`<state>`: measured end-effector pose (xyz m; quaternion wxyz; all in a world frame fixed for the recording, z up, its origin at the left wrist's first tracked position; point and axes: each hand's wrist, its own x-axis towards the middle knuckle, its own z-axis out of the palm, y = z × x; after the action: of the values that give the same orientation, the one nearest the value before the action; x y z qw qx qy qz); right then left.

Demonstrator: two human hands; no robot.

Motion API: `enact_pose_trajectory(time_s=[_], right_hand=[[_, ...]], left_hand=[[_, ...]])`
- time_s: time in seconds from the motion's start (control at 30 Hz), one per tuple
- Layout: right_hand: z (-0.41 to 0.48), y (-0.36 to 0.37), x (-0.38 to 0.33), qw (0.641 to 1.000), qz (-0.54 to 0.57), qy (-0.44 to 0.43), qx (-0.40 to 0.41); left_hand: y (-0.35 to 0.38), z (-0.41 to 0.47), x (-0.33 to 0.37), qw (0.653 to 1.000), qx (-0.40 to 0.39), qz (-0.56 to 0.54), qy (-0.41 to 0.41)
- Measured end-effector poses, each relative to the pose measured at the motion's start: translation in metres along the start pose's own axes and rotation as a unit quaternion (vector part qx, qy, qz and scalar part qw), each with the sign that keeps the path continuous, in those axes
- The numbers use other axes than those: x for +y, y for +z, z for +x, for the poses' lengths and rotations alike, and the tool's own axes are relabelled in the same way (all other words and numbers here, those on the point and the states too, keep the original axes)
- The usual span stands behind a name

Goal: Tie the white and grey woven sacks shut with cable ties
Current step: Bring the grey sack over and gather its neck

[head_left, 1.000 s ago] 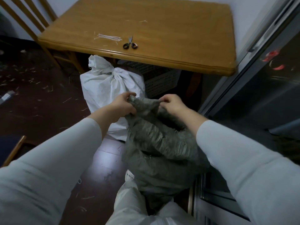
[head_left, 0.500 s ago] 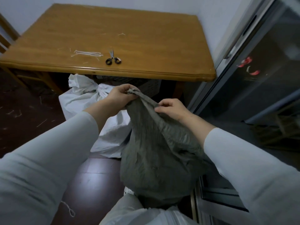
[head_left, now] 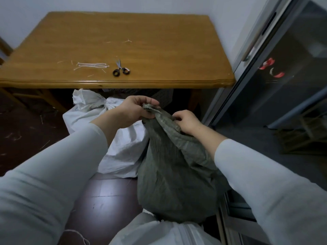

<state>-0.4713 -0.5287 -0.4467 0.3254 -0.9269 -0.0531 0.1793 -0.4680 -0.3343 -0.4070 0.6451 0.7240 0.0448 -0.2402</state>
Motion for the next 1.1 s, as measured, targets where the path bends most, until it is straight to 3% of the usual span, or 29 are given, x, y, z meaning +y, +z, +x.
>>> enact_pose_trajectory(time_s=[0.13,0.23,0.33,0.4,0.53,0.63,0.7,0.77,0.83,0.9,0.97,1.1], right_hand=[[0.007,-0.028,-0.004,0.999,0.008,0.017,0.032],[0.009,-0.045,-0.011,0.990,0.120,0.031,0.067],[0.009,-0.062,-0.017,0.978,0.195,0.053,0.060],[0.004,-0.071,-0.020,0.977,0.203,0.065,0.010],[-0.009,-0.070,-0.013,0.989,-0.033,0.041,-0.135],[-0.008,-0.063,-0.003,0.987,-0.135,0.017,-0.087],[-0.003,-0.069,-0.002,0.996,-0.083,0.018,-0.017],[-0.002,-0.080,-0.003,0.999,-0.035,0.000,0.021],[-0.002,-0.085,-0.003,0.999,-0.038,-0.027,0.028],[-0.001,-0.082,-0.005,0.998,-0.040,-0.044,0.020],[-0.001,-0.075,-0.011,0.998,-0.010,-0.064,-0.002],[-0.004,-0.077,-0.019,0.995,0.050,-0.074,-0.047]], left_hand=[[-0.002,0.002,0.000,0.998,0.012,0.063,-0.016],[0.002,0.005,-0.002,0.992,0.027,0.121,-0.011],[0.005,0.014,-0.002,0.993,0.072,0.090,-0.021],[0.007,0.016,0.001,0.995,0.087,0.045,-0.026],[0.015,0.018,-0.002,0.995,0.099,0.006,-0.033],[0.024,0.016,-0.004,0.992,0.119,-0.028,-0.026],[0.028,0.011,-0.005,0.992,0.093,-0.087,-0.016],[0.032,0.007,-0.012,0.993,0.013,-0.115,0.009],[0.046,0.000,-0.019,0.997,-0.053,-0.045,0.042],[0.065,0.000,-0.024,0.997,-0.065,-0.012,0.046],[0.083,0.005,-0.025,0.997,-0.041,-0.019,0.059],[0.106,0.016,-0.022,0.994,0.087,-0.012,0.072]])
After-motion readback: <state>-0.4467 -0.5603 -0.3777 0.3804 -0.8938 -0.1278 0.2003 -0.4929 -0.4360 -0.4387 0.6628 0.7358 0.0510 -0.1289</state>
